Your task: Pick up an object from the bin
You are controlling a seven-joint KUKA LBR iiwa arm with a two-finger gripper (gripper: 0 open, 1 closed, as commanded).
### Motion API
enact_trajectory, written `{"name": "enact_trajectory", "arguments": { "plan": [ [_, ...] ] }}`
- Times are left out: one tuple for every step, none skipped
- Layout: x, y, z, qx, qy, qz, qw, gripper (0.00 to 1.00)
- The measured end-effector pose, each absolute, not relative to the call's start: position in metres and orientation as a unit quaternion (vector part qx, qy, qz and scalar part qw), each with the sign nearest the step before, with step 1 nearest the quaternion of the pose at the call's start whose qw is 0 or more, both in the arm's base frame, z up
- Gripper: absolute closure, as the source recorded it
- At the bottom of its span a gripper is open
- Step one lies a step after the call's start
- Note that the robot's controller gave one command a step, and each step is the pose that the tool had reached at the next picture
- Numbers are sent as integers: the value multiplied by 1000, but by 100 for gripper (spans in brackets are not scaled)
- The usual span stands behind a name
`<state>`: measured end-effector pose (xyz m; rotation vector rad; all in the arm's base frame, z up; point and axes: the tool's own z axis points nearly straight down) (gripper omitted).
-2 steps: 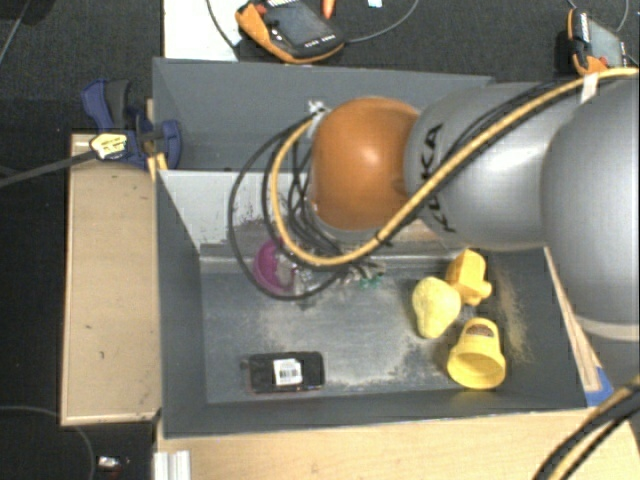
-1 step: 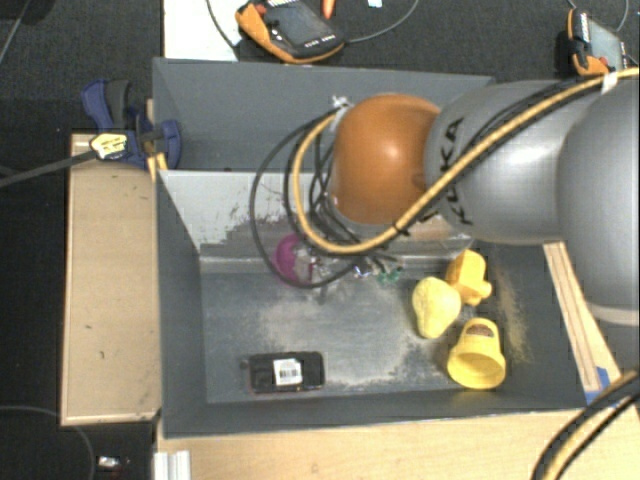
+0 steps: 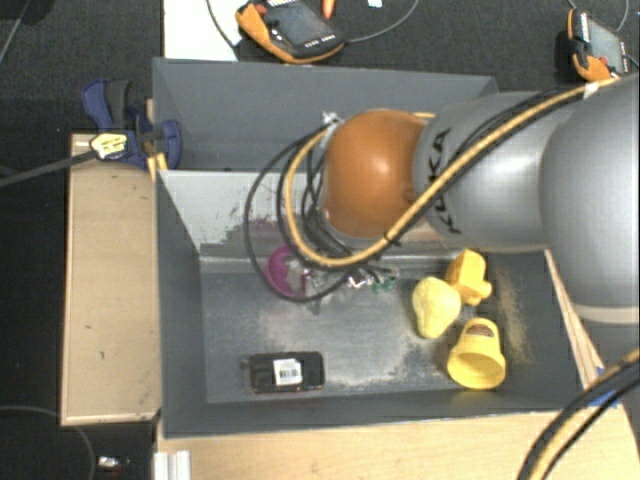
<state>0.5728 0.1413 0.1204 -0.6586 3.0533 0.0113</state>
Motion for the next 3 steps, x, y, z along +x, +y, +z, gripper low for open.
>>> {"name": "enact_trajectory", "arguments": {
  "plan": [
    [588, 151, 174, -198, 980, 3, 12, 100],
    [570, 140, 145, -215, 977, 3, 7, 100],
    [584, 132, 164, -215, 976, 3, 15, 100]
  ]
}}
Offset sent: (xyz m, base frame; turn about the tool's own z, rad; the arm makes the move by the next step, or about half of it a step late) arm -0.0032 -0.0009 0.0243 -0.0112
